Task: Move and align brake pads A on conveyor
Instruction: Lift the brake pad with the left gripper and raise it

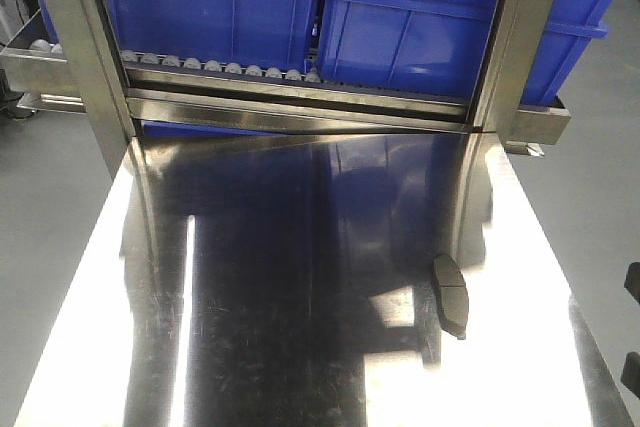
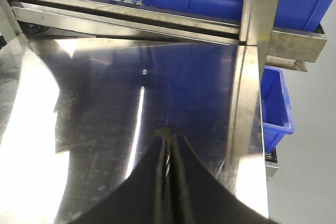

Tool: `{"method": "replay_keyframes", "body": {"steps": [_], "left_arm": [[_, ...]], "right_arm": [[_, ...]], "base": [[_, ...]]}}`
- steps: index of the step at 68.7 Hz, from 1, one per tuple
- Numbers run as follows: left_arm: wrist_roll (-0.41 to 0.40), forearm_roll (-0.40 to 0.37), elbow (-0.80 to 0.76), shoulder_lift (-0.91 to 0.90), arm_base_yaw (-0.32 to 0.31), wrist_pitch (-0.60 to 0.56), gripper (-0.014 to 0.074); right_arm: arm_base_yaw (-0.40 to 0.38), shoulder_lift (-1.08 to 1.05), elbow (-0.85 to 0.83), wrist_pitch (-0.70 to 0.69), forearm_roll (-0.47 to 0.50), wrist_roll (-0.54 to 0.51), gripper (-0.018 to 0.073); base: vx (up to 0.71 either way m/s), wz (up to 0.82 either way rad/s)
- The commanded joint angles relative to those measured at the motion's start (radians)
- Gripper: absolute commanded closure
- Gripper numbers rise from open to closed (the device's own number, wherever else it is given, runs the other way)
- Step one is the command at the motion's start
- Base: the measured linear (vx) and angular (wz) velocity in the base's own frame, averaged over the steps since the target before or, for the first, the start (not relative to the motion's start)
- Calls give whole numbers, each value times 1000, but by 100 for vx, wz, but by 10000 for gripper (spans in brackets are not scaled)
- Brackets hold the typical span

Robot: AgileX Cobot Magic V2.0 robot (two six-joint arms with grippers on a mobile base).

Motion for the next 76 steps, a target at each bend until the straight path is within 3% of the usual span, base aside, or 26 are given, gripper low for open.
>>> {"method": "replay_keyframes", "body": {"steps": [1, 55, 65, 76], "left_arm": [[-10, -8, -30, 6, -5, -129, 557], [-10, -8, -30, 7, -5, -122, 557], [-10, -8, -30, 7, -5, -122, 557], [-10, -8, -30, 7, -5, -122, 557]], "right_arm": [[-3, 6, -24, -72, -9, -9, 567], [-3, 6, -24, -81, -9, -9, 540], [-3, 6, -24, -83, -11, -9, 373], [-3, 6, -24, -99, -16, -12, -7]], "base": [[0, 0], [0, 0], [0, 0], [0, 0]]}}
